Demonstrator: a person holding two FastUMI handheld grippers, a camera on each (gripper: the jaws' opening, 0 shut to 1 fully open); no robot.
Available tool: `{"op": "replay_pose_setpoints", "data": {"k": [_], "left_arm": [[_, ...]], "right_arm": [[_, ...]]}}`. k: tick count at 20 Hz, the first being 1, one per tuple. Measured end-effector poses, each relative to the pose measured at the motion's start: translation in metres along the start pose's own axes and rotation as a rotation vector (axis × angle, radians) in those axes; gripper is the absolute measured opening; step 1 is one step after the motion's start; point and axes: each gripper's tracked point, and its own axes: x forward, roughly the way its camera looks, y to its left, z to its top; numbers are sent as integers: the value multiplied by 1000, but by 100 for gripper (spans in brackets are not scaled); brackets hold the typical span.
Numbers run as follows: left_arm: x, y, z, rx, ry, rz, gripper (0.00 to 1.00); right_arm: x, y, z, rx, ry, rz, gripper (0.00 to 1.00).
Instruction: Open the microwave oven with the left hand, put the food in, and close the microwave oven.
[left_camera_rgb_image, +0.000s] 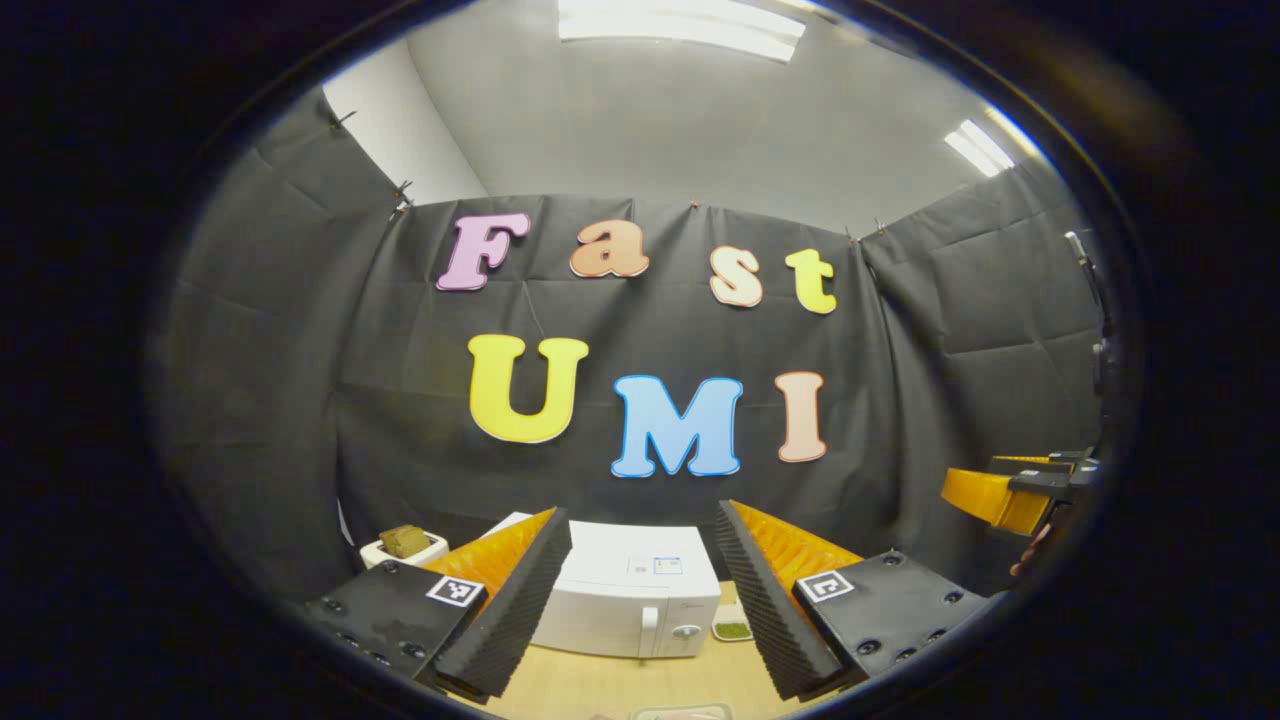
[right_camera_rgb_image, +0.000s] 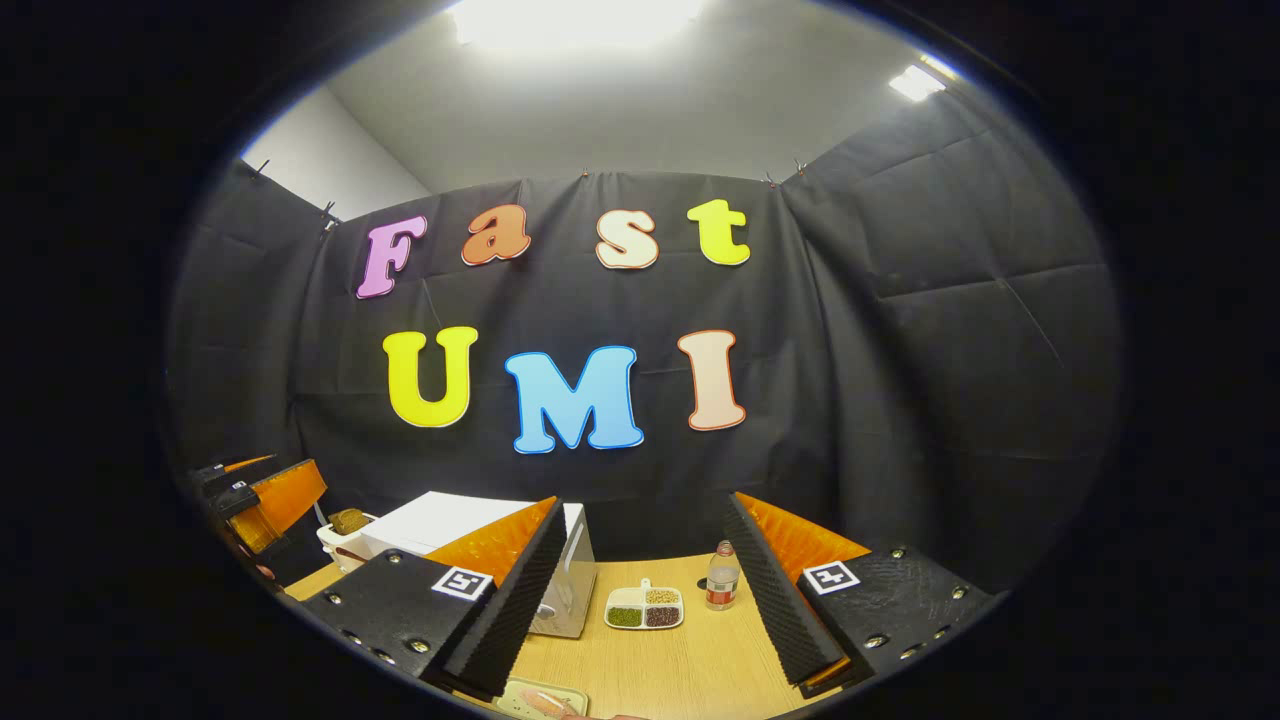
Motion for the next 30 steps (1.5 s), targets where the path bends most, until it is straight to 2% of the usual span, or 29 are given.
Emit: {"op": "replay_pose_setpoints", "data": {"k": [5,11,13,17,19,22,23,24,25,26,27,28,30], "left_arm": [[7,-16,-12,15,18,-9,98],[22,-11,-32,12,22,13,98],[33,-8,-51,-1,42,-9,98],[63,-8,-110,-87,123,-99,98],[80,-1,-135,-73,143,-112,89],[100,-8,-190,-8,204,-159,52],[107,-8,-210,-3,241,-163,37],[113,-7,-233,-8,274,-165,15],[118,-7,-251,-24,302,-167,9],[122,-9,-267,-42,322,-175,7],[124,-12,-277,-64,334,-197,15],[129,-19,-286,-89,345,-220,41],[135,-17,-300,-84,363,-217,92]], "right_arm": [[3,0,-2,2,0,36,97],[11,6,-14,32,19,91,97],[14,9,-18,44,22,84,97],[13,18,-19,64,19,53,97],[13,15,-21,38,13,17,97],[11,15,-27,9,28,-12,97],[10,17,-31,4,40,-11,97],[9,16,-35,2,51,-13,97],[9,16,-36,0,57,-20,97],[9,15,-37,-3,61,-26,97],[9,14,-37,-11,63,-32,97],[9,11,-38,-27,65,-41,97],[10,6,-39,-53,67,-57,97]]}}
